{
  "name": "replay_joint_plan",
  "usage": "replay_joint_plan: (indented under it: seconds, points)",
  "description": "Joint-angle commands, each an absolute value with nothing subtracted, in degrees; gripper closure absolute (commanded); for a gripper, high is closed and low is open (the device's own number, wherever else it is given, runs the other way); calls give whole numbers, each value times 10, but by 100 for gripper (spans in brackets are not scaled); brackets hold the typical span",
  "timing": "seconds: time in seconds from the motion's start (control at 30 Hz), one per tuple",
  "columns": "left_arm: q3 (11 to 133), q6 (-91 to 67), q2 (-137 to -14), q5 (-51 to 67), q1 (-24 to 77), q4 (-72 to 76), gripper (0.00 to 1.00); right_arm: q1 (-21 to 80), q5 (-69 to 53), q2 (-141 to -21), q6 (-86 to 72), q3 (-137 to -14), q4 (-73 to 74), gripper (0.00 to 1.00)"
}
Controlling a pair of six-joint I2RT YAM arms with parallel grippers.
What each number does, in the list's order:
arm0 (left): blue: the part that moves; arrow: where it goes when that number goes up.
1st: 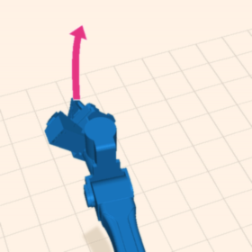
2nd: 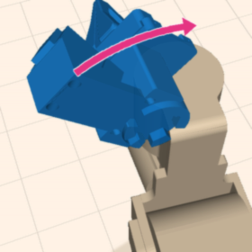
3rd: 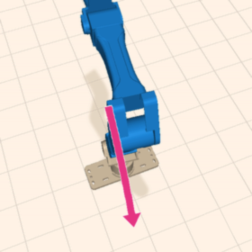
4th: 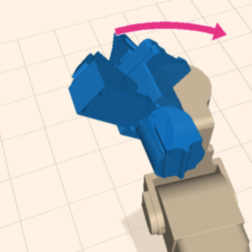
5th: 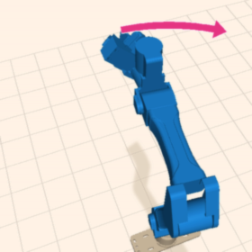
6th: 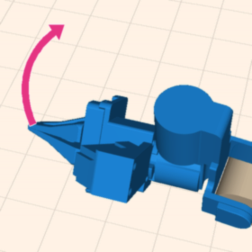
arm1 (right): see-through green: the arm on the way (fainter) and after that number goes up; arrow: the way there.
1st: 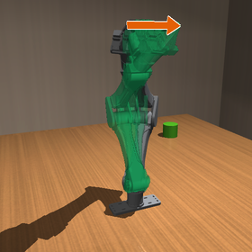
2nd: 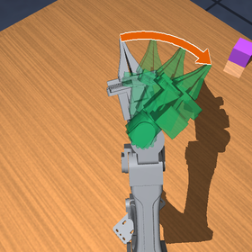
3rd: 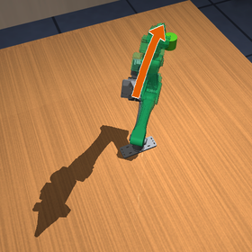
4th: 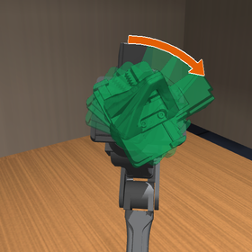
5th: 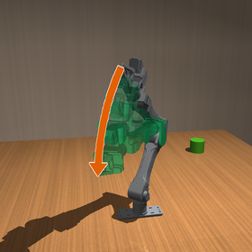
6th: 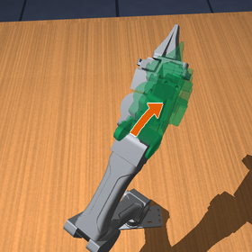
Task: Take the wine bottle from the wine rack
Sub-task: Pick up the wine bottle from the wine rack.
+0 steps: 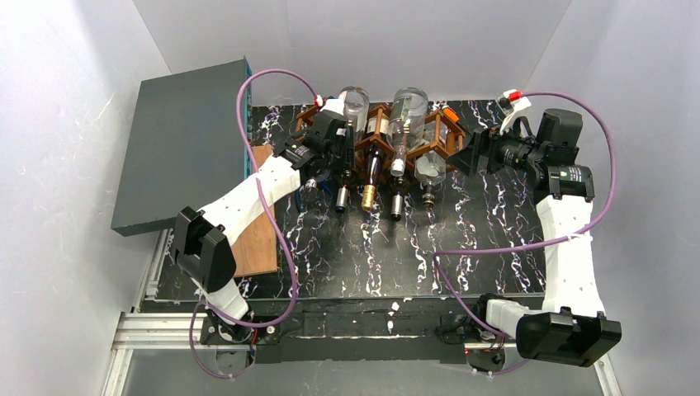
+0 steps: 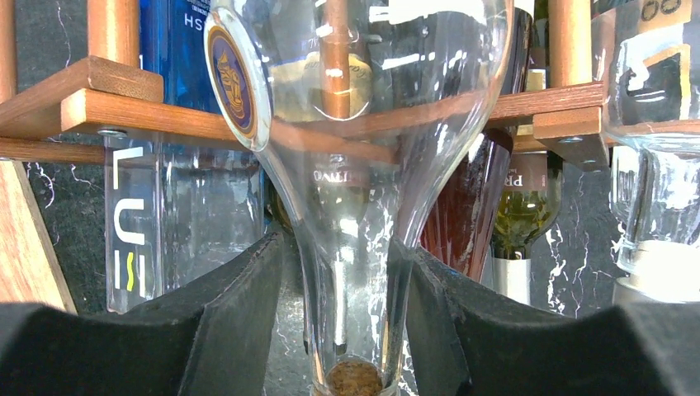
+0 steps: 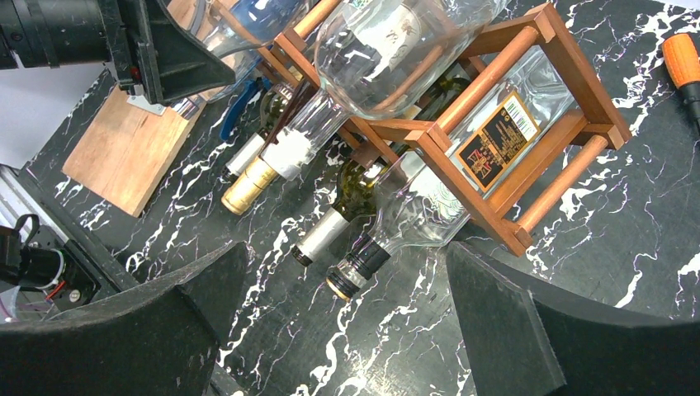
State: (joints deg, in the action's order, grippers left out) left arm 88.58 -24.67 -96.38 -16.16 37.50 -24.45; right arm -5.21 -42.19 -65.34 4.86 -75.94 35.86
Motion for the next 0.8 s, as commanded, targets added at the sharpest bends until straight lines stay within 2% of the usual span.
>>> replay_joint_plan:
  seconds: [0.0, 0.2, 0.33, 0.47, 0.67, 0.77]
  points:
    - [894, -245, -967, -165, 366, -254, 49, -51, -427, -639, 48, -756, 341, 0]
    - [909, -247, -971, -163, 365, -265, 49, -52, -428, -641, 48, -758, 340, 0]
    - [912, -249, -977, -162, 364, -266, 53, -52, -427, -639, 48, -756, 340, 0]
    - [916, -243, -976, -162, 364, -268, 67, -51, -426, -638, 48, -755, 341, 0]
    - [915, -219, -952, -155, 364, -270, 98, -52, -425, -638, 48, -754, 342, 0]
    - [903, -196, -923, -141, 363, -248, 100, -52, -427, -637, 48, -754, 343, 0]
